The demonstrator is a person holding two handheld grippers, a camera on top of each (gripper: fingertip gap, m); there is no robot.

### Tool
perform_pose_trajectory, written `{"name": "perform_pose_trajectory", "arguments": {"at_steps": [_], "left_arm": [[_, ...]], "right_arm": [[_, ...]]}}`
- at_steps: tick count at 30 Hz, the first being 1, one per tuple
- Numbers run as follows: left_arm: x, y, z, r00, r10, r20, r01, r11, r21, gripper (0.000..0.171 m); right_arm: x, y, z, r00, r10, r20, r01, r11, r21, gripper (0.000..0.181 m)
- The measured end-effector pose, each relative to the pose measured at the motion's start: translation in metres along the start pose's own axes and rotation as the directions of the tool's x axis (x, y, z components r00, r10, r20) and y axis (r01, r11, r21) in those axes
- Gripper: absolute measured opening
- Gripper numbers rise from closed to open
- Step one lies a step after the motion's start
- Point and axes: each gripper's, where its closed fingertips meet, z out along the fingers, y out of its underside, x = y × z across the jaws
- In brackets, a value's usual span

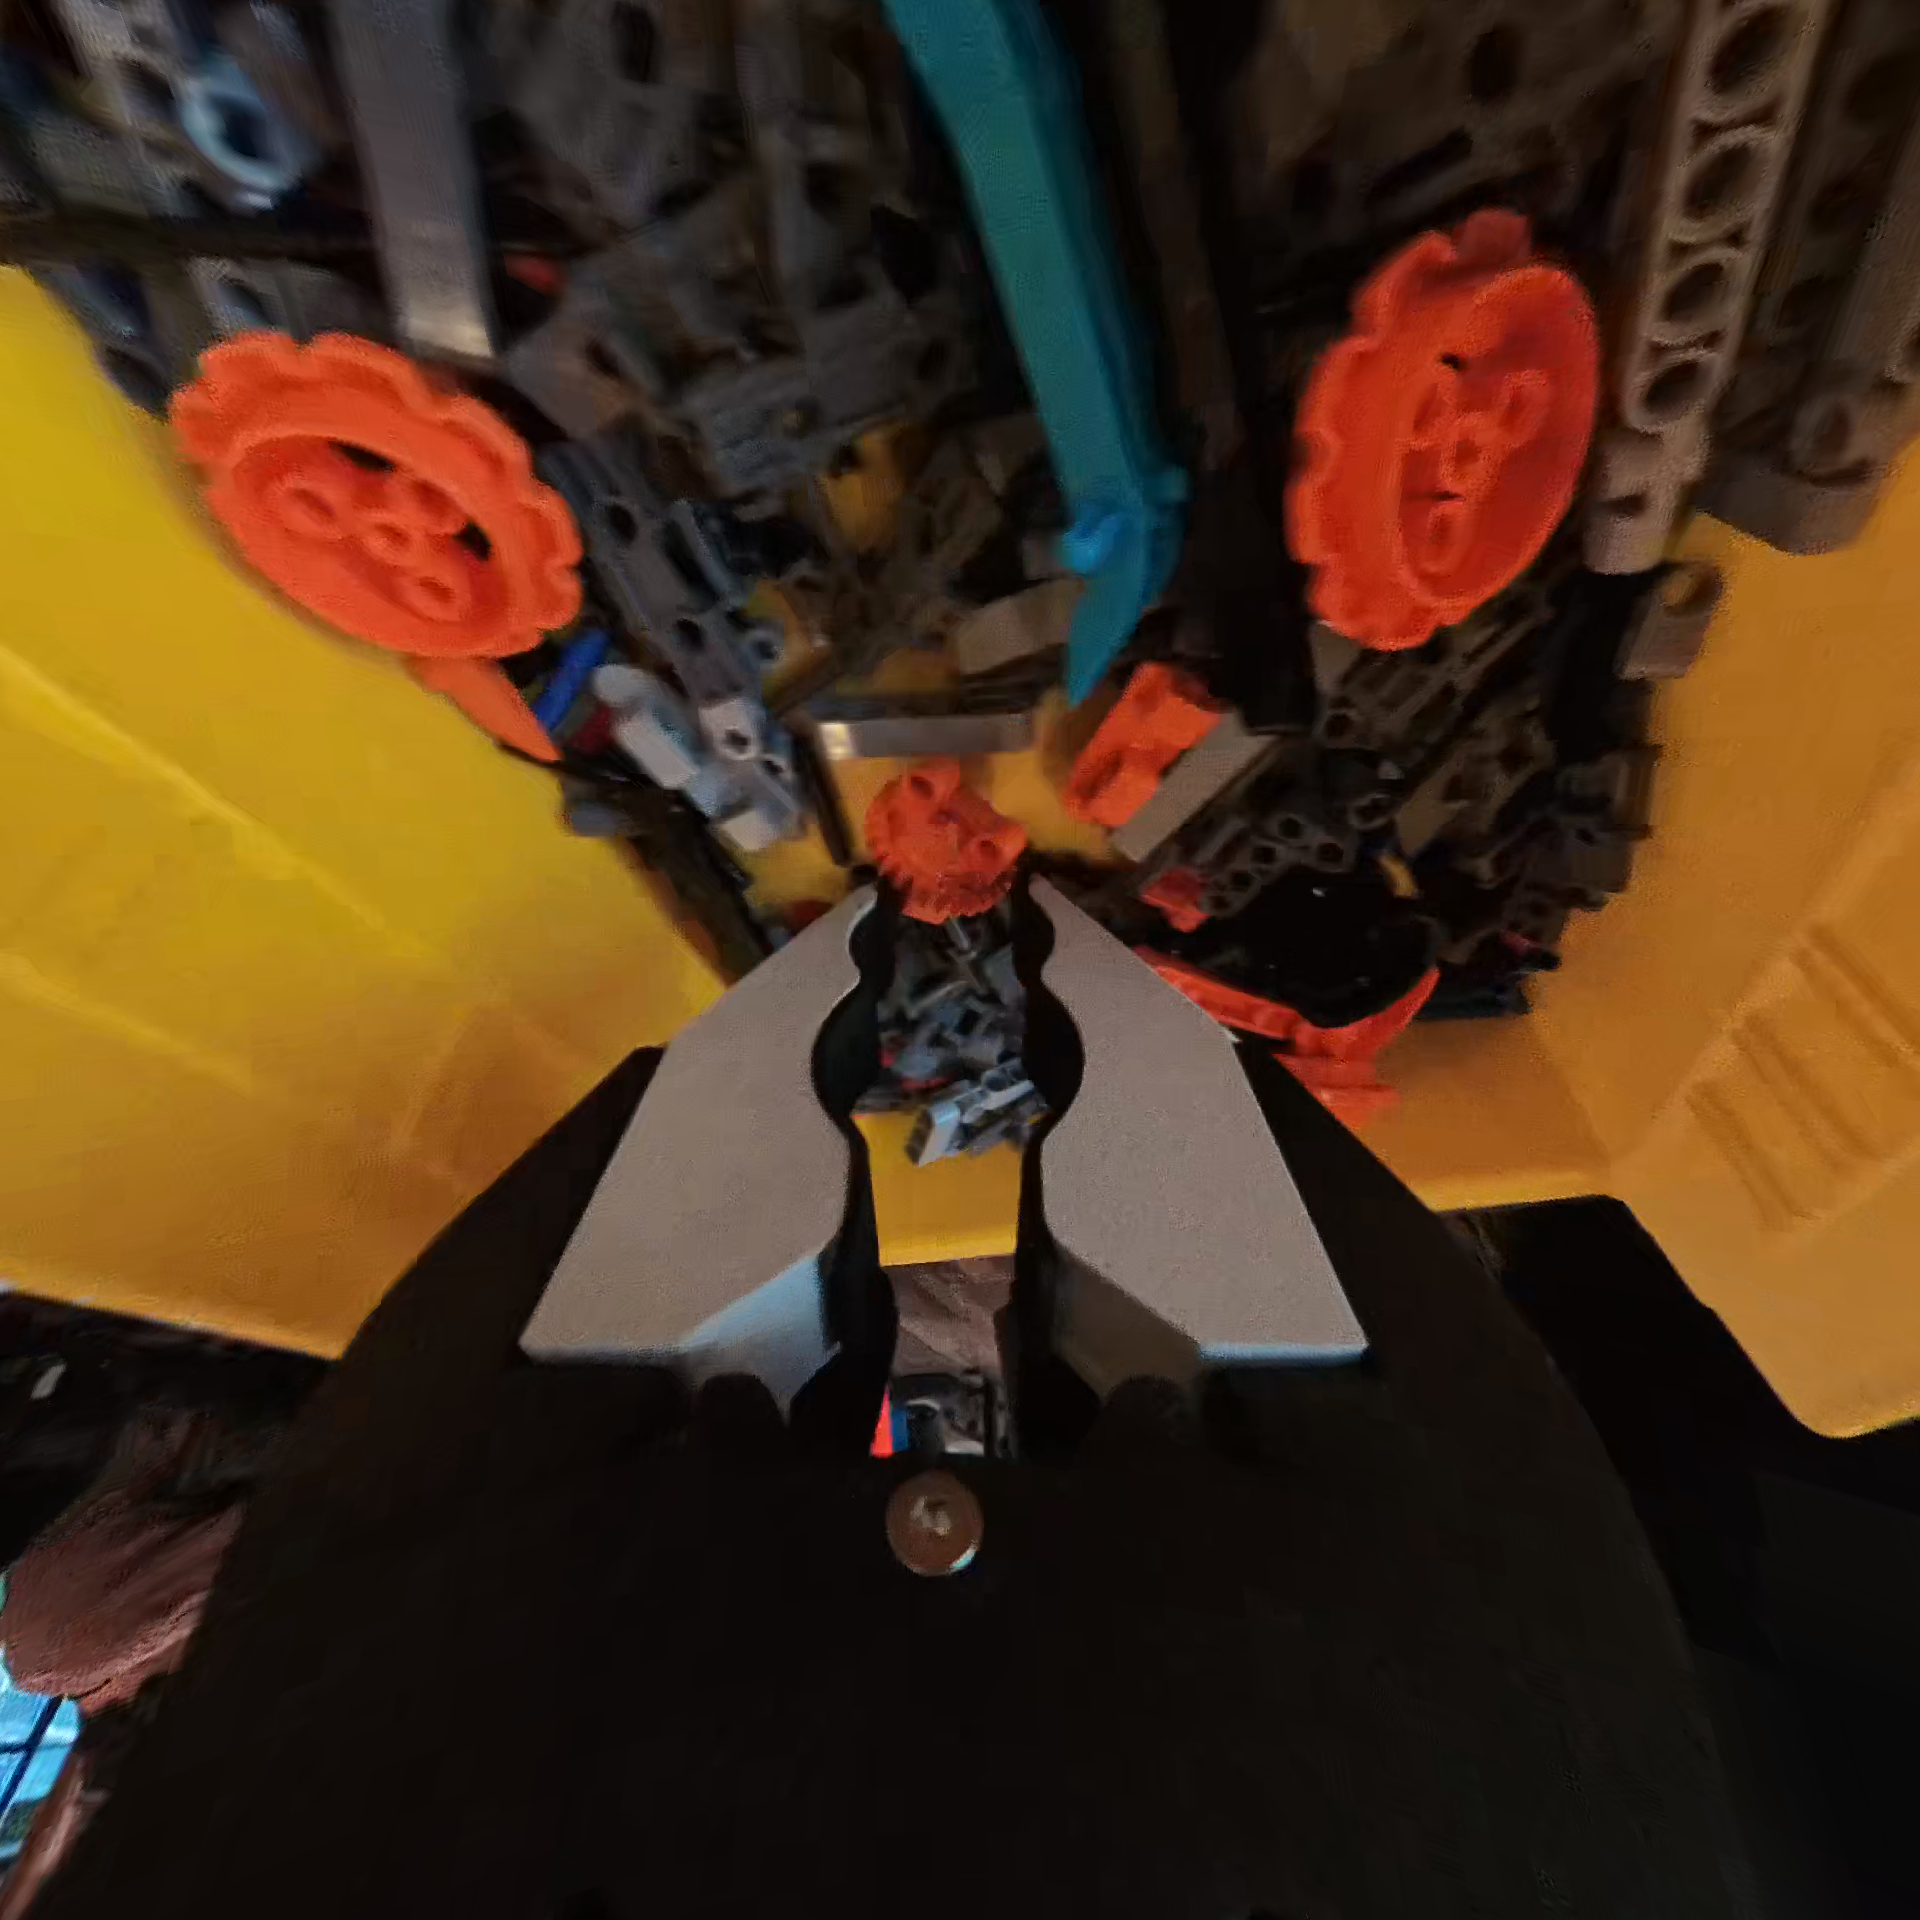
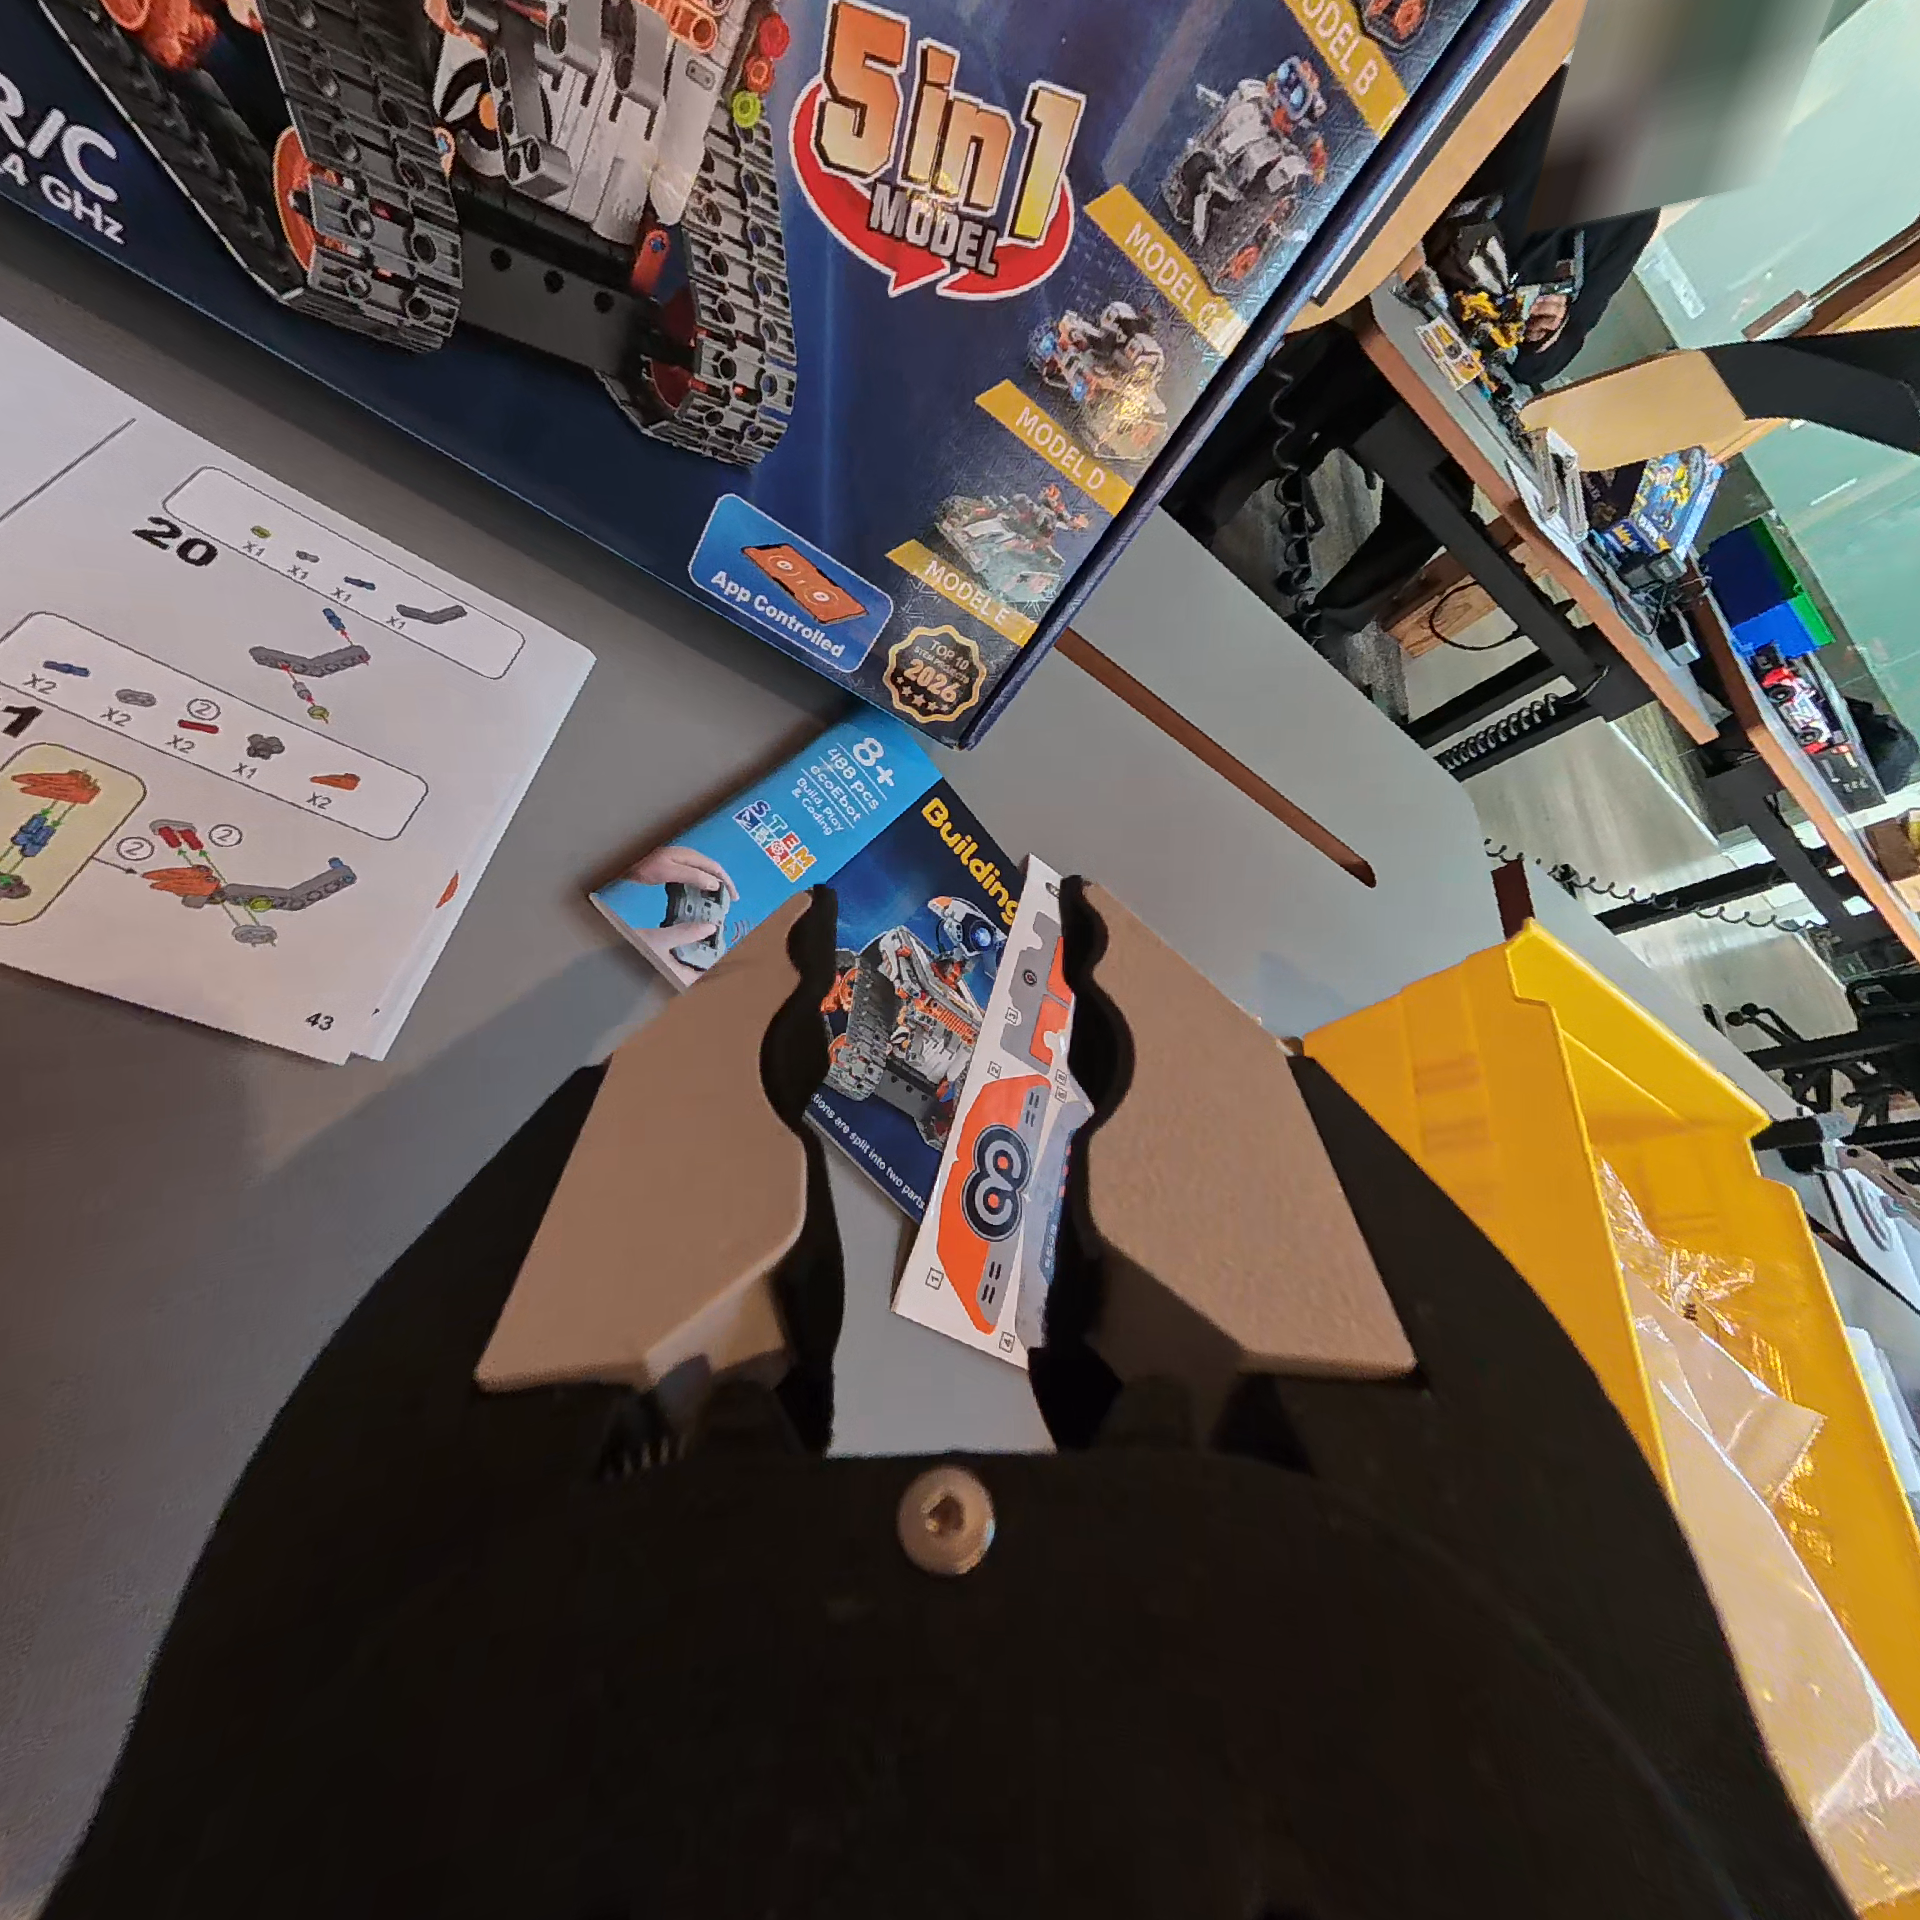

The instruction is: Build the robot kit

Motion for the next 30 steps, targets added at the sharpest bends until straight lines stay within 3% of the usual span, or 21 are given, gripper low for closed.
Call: {"name": "perform_pose_trajectory", "arguments": {"at_steps": [3,6,7,9,12,15,18,22,26,30], "left_arm": [[-0.034,-0.014,-0.015,0.989,-0.12,0.085,0.11,0.987,0.116,0.02],[-0.01,-0.026,-0.032,0.986,-0.124,-0.115,0.149,0.959,0.239,0.02],[0.002,-0.022,-0.034,0.981,-0.101,-0.169,0.139,0.962,0.234,0.028],[0.013,-0.007,-0.03,0.984,-0.068,-0.165,0.1,0.977,0.191,0.057],[0.029,0.014,-0.02,0.987,-0.044,-0.153,0.058,0.994,0.09,0.08],[0.045,0.031,-0.006,0.99,0.008,-0.144,-0.014,0.999,-0.038,0.093],[0.058,0.028,0.001,0.988,0.071,-0.135,-0.083,0.993,-0.087,0.098],[0.058,0.03,0.02,0.996,0.085,-0.024,-0.088,0.966,-0.245,0.107],[0.055,0.031,0.026,0.998,0.049,-0.029,-0.056,0.947,-0.318,0.104],[0.037,0.018,0.019,0.999,0.023,-0.026,-0.028,0.977,-0.213,0.048]], "right_arm": [[-0.002,0.004,0.003,1.0,0.009,0.024,-0.009,1.0,-0.007,0.044],[-0.001,0.005,0.003,0.999,0.028,0.035,-0.028,1.0,-0.006,0.045],[-0.001,0.005,0.003,0.999,0.033,0.038,-0.033,0.999,-0.004,0.045],[-0.001,0.005,0.003,0.998,0.037,0.046,-0.037,0.999,-0.003,0.045],[-0.003,0.004,0.003,0.998,0.031,0.057,-0.031,1.0,0.0,0.046],[-0.006,0.005,0.004,0.997,0.031,0.071,-0.031,1.0,-0.002,0.046],[-0.008,0.005,0.004,0.997,0.02,0.076,-0.02,1.0,-0.004,0.046],[-0.009,0.006,0.005,0.996,0.02,0.088,-0.019,1.0,-0.006,0.046],[-0.009,0.005,0.005,0.995,0.03,0.1,-0.031,1.0,0.0,0.046],[-0.01,0.005,0.005,0.993,0.033,0.109,-0.033,0.999,0.002,0.046]]}}
